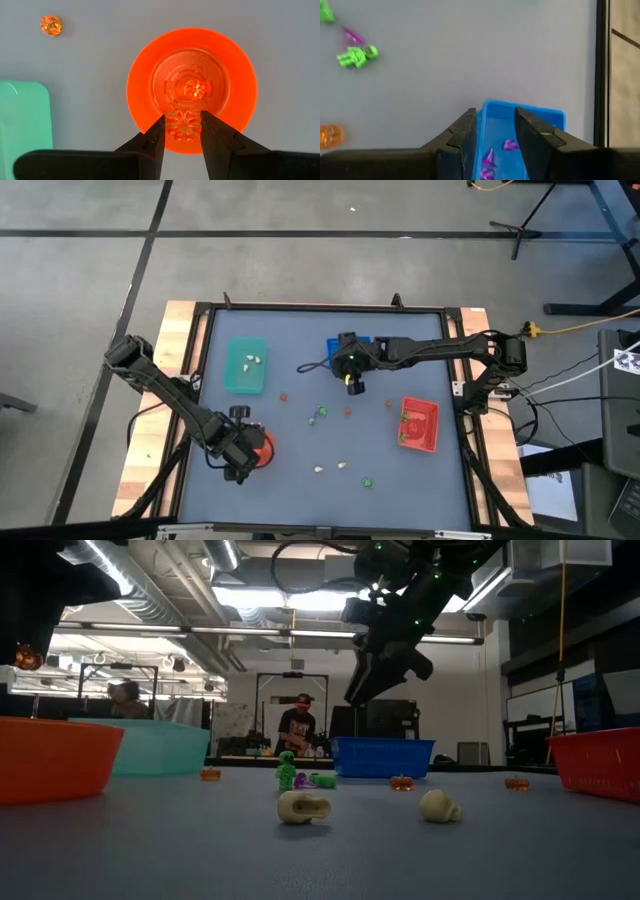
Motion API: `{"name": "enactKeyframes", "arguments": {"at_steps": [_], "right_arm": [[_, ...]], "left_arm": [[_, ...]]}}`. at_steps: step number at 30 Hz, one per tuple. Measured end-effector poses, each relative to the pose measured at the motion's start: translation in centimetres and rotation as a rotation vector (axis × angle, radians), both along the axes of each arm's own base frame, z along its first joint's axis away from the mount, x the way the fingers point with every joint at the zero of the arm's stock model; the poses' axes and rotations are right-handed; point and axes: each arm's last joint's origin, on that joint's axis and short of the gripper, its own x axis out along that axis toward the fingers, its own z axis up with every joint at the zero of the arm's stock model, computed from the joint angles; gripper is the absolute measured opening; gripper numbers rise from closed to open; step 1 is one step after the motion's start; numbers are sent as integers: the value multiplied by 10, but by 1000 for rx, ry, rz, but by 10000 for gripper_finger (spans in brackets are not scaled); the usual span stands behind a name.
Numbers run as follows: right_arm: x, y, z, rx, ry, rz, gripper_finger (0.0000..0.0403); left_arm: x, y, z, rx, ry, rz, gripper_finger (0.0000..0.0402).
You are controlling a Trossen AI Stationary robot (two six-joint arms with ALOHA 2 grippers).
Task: Sort Halloween decoration
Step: Put the orange pumpkin toy into the orange bowl, then put the green skeleton toy into the orange bin
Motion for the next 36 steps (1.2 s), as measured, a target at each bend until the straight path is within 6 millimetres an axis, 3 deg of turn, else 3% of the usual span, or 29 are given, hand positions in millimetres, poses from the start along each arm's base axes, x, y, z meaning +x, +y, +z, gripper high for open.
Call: {"name": "enactKeyframes", "arguments": {"at_steps": [13, 19, 26, 36], "right_arm": [[5, 0, 4, 15, -74, 23, 131], [8, 5, 6, 148, -119, 75, 131], [14, 33, 10, 240, -179, 175, 131], [18, 92, 11, 242, -207, 334, 131]], "left_arm": [[1, 1, 0, 19, -21, 26, 86], [1, 2, 0, 34, -53, 99, 119], [1, 2, 1, 34, -54, 100, 152], [4, -1, 1, 8, -86, 101, 156]]}}
